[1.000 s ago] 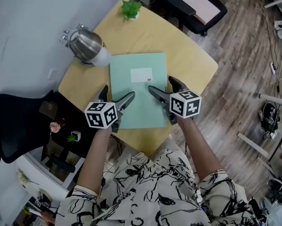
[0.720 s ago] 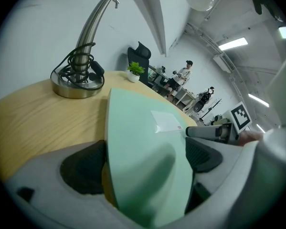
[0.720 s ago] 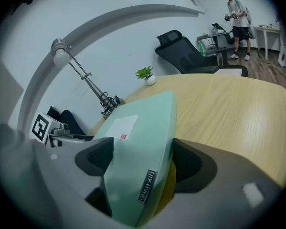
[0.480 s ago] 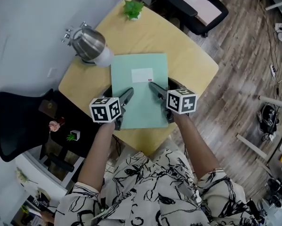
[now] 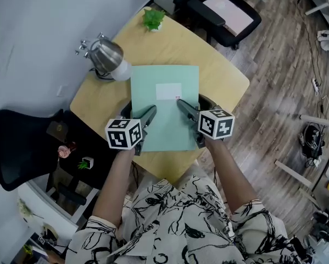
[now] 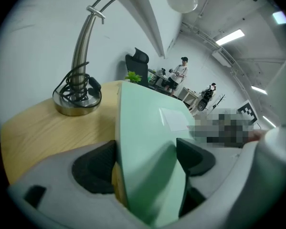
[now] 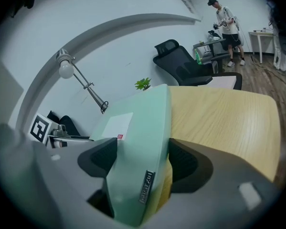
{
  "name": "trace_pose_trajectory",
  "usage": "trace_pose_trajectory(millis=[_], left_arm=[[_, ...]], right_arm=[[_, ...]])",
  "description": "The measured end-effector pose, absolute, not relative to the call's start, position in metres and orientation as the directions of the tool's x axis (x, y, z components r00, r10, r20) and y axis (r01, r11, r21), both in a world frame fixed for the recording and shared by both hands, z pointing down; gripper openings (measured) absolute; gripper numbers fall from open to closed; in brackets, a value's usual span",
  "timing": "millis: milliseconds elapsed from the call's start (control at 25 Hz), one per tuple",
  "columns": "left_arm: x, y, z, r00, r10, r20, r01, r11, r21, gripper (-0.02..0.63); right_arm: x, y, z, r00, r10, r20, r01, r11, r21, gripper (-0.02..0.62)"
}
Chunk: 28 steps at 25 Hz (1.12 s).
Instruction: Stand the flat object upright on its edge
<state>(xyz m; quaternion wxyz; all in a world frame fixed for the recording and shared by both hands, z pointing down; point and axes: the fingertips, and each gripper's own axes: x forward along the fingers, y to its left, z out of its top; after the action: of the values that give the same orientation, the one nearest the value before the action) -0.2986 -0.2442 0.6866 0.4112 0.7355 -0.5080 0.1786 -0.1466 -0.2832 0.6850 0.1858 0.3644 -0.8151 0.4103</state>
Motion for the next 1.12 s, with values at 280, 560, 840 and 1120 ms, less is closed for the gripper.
trace_pose_trajectory(millis=[280, 560, 840, 1120], left_arm=[[-0.266, -0.262, 0.647, 0.467, -0.637, 0.613, -0.88, -0.267, 0.393, 0.39], [-0.238, -0.276, 0.603, 0.498, -0.681, 0.536, -0.866, -0.363, 0.343, 0.364], [-0.227, -0.283, 0.561, 0.497, -0.733, 0.464, -0.868, -0.428, 0.253, 0.342], [-0.221, -0.276, 0.534, 0.473, -0.791, 0.388, -0.877, -0.463, 0.127, 0.321]], right_arm=[[-0.111, -0.292, 0.633, -0.611, -0.578, 0.54, -0.791, 0.452, -0.412, 0.341], [-0.08, -0.294, 0.585, -0.567, -0.679, 0.466, -0.823, 0.486, -0.293, 0.341], [-0.065, -0.294, 0.54, -0.563, -0.748, 0.352, -0.825, 0.535, -0.181, 0.328], [-0.059, -0.285, 0.512, -0.52, -0.807, 0.28, -0.836, 0.548, 0.027, 0.325]])
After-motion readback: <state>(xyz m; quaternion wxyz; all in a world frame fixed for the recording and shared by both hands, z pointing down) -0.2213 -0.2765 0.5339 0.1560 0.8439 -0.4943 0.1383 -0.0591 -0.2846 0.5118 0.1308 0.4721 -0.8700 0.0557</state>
